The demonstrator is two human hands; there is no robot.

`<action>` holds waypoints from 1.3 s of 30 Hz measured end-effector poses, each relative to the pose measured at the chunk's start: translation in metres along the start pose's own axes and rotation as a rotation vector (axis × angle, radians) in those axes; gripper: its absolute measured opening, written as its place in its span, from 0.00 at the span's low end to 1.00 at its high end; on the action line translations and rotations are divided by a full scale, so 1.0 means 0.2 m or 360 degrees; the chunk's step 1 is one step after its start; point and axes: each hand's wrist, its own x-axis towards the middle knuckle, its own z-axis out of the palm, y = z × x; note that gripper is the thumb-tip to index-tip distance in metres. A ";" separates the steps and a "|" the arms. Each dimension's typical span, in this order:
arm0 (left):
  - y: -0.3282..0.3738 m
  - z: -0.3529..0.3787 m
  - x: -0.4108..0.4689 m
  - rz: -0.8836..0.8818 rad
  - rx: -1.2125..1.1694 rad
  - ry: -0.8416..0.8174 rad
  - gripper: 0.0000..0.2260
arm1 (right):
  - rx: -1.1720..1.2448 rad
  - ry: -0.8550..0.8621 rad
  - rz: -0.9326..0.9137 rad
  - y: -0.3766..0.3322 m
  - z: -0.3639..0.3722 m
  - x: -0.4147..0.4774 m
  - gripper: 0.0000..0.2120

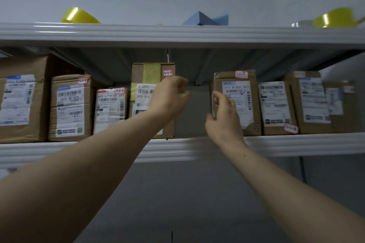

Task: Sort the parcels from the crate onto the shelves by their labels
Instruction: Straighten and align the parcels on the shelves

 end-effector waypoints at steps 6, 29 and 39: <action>0.25 0.40 0.02 -0.0851 -0.0592 -0.0413 0.24 | -0.0154 0.0054 0.0040 0.27 -0.28 0.04 0.29; 0.23 0.33 -0.06 -0.0884 0.0215 -0.0007 0.05 | -0.0150 -0.0595 0.0092 0.33 -0.24 0.09 0.15; 0.18 0.25 -0.10 -0.0784 0.0423 -0.0061 0.09 | -0.0217 -0.0607 0.0081 0.27 -0.14 0.07 0.16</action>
